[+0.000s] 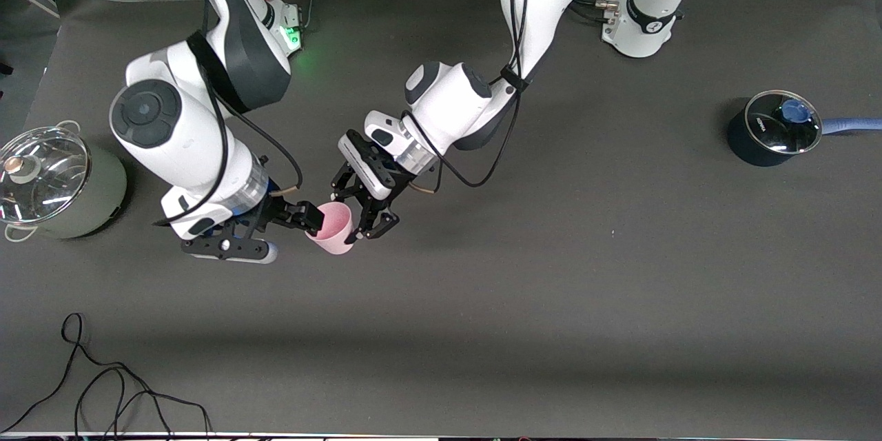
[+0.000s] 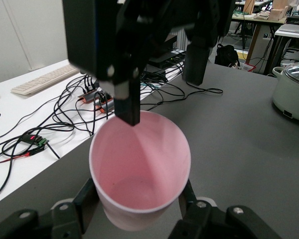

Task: Transfer pink cup from left to right arm
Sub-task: 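Close the right gripper on the pink cup beside the left gripper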

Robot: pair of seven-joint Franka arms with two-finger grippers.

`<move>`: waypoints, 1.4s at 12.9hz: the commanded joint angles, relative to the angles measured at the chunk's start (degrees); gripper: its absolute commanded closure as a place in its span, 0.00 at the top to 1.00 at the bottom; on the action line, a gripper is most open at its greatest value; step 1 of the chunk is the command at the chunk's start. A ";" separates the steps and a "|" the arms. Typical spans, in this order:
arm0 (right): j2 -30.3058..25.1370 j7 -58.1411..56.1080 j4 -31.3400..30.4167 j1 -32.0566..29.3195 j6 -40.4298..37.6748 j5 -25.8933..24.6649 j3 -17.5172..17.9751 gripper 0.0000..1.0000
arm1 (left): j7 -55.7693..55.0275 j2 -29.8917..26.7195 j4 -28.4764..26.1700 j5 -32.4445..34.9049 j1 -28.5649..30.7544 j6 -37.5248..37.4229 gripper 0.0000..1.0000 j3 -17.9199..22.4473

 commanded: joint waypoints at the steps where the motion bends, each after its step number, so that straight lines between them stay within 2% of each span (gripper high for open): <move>1: 2.11 1.28 1.78 1.46 0.21 -0.30 -0.41 1.00 | -1.58 -0.19 0.19 0.39 -1.01 0.37 0.01 1.26; 8: 3.43 1.37 1.77 2.08 0.12 -0.83 -0.50 1.00 | -1.67 -0.19 0.19 0.39 -1.01 0.37 0.02 1.26; 9: 3.70 1.46 1.86 2.08 0.13 -0.83 -0.50 0.93 | -1.67 -0.19 0.19 0.39 -1.01 0.37 0.02 1.26; 11: 3.52 1.55 1.95 2.08 0.13 -0.83 -0.50 0.65 | -1.67 -0.19 0.19 0.39 -1.01 0.37 0.02 1.26; 13: 3.00 1.46 2.12 1.99 0.04 -0.74 -0.50 0.43 | -1.58 -0.19 0.19 0.39 -1.01 0.37 0.02 1.26; 16: 2.30 1.37 1.95 1.90 -0.31 -0.74 -0.67 0.22 | -1.67 -0.19 0.19 0.39 -1.01 0.37 0.02 1.26; 18: 2.29 1.20 1.95 1.90 -0.31 -0.74 -0.67 0.01 | -1.67 -0.19 0.19 0.39 -1.01 0.37 0.02 1.26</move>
